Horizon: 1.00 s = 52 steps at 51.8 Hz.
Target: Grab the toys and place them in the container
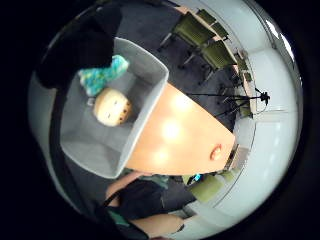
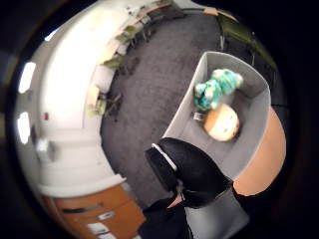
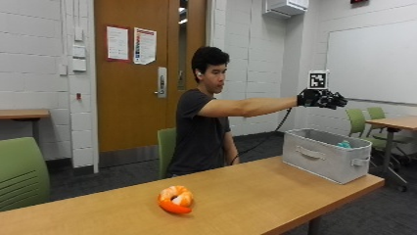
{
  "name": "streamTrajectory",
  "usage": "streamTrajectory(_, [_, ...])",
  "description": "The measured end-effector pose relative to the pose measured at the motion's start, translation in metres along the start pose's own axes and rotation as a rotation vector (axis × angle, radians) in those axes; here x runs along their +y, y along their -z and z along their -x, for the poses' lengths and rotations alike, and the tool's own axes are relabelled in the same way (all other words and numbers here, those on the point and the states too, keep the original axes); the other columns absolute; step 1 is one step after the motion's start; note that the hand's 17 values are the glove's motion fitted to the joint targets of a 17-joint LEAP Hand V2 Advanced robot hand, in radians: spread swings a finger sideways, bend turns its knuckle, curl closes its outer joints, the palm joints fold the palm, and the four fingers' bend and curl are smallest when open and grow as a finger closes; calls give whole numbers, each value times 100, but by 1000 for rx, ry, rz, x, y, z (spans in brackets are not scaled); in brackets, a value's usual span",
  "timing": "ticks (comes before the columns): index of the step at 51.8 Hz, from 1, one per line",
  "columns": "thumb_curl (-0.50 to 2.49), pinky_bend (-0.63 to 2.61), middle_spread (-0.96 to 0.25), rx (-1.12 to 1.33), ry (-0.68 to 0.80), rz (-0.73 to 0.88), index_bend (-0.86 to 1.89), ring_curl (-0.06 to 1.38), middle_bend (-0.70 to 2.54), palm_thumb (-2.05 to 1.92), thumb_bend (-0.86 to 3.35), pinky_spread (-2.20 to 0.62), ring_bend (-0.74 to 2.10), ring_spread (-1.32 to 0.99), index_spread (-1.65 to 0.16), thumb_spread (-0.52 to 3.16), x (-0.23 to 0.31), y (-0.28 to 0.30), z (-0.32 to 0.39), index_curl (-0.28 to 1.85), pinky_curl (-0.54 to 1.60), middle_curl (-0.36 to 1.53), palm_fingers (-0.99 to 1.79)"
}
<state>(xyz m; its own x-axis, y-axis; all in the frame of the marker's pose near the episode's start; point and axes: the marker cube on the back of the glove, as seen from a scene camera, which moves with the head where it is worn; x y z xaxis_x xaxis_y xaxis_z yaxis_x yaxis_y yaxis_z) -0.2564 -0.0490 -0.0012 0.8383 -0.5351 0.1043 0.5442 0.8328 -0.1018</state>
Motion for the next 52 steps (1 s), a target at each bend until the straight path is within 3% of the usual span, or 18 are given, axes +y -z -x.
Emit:
streamTrajectory(3, [52,117,-10,-13,-22,-11,1,33,24,-6,-6,-6,51,-15,-37,111,6,5,-6,74,39,54,-25])
streamTrajectory(9, [45,108,-9,14,-207,-18,3,32,23,-6,-6,-6,47,-15,-34,113,20,18,-28,62,36,52,-22])
streamTrajectory(19, [37,98,-9,12,-160,-89,6,31,20,-6,-6,-6,40,-17,-31,113,79,39,-109,48,32,49,-18])
streamTrajectory(23, [34,94,-9,69,-358,-97,8,31,19,-6,-6,-6,39,-18,-31,113,101,40,-169,43,32,48,-16])
streamTrajectory(26, [33,93,-9,75,-475,-97,9,31,18,-6,-6,-7,38,-19,-31,112,125,41,-216,41,31,48,-14])
streamTrajectory(38, [27,85,-11,103,-693,-77,12,31,18,-7,-6,-6,33,-21,-31,110,247,32,-342,35,30,45,-10])
streamTrajectory(52, [23,77,-13,59,-811,-41,15,31,19,-9,-8,-5,30,-25,-33,104,357,-8,-442,32,29,43,-5])
